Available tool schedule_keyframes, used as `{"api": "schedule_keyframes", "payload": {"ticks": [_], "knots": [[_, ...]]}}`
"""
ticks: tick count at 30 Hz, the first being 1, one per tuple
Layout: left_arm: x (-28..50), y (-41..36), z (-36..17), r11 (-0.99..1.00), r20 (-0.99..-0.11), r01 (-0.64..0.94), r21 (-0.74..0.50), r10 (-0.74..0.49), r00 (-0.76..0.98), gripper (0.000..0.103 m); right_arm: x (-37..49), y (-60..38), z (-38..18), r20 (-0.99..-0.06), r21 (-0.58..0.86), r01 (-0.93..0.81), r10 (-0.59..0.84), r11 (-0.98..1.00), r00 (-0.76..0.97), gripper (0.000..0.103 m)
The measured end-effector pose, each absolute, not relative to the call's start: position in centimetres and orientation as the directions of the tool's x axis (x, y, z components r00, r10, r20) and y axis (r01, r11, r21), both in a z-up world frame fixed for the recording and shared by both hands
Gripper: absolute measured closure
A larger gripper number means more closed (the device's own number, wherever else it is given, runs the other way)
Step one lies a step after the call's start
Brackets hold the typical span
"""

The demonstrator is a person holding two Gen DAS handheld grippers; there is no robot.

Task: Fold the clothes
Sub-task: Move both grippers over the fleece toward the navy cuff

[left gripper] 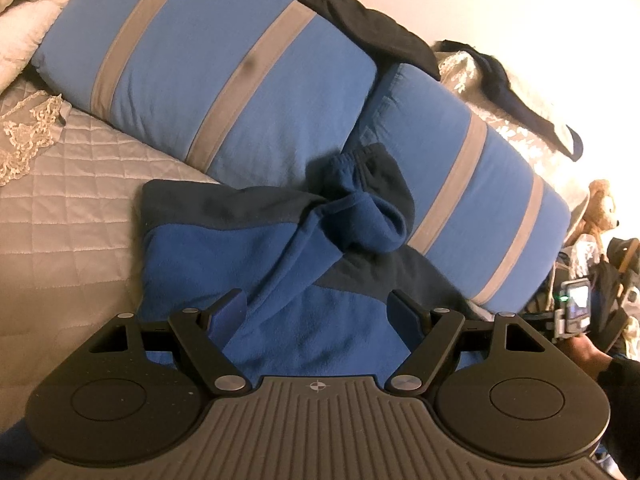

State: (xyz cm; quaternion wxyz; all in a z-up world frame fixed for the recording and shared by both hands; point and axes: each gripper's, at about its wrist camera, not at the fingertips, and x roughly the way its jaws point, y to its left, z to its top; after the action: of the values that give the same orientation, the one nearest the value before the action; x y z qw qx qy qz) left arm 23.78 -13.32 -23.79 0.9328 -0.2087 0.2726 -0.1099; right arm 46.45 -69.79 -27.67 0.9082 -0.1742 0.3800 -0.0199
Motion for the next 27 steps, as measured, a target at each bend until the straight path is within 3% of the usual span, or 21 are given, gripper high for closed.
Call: {"api": "schedule_keyframes", "payload": {"ticks": [1, 2, 6, 8, 13, 24, 27], "knots": [[23.8, -13.3, -23.8, 0.888, -0.460, 0.090, -0.451, -0.317, 0.830, 0.026, 46.8, -69.7, -27.8, -0.672, -0.374, -0.063, -0.223, 0.925, 0.706, 0.102], [23.8, -13.3, -23.8, 0.888, -0.460, 0.089, -0.451, -0.316, 0.830, 0.026, 47.1, -69.9, -27.7, -0.683, -0.364, -0.048, -0.232, 0.930, 0.693, 0.083], [23.8, -13.3, -23.7, 0.887, -0.457, 0.094, -0.453, -0.321, 0.829, 0.026, 46.3, -69.3, -25.6, -0.678, -0.310, -0.044, -0.188, 0.950, 0.710, 0.050], [23.7, -13.2, -23.6, 0.886, -0.453, 0.096, -0.454, -0.322, 0.831, 0.026, 45.3, -68.4, -24.0, -0.655, -0.281, -0.069, -0.139, 0.957, 0.743, 0.015], [23.5, -13.1, -23.6, 0.883, -0.442, 0.098, -0.460, -0.323, 0.837, 0.026, 42.5, -63.3, -20.0, -0.600, -0.271, -0.129, -0.063, 0.954, 0.798, 0.000], [23.3, -12.2, -23.5, 0.865, -0.436, 0.088, -0.493, -0.334, 0.836, 0.026, 37.4, -51.1, -16.9, -0.581, -0.157, -0.106, -0.005, 0.982, 0.814, 0.000], [23.1, -11.8, -23.6, 0.860, -0.432, 0.087, -0.503, -0.338, 0.836, 0.026, 35.8, -49.0, -17.9, -0.587, -0.042, -0.062, 0.026, 0.997, 0.809, 0.000]]}}
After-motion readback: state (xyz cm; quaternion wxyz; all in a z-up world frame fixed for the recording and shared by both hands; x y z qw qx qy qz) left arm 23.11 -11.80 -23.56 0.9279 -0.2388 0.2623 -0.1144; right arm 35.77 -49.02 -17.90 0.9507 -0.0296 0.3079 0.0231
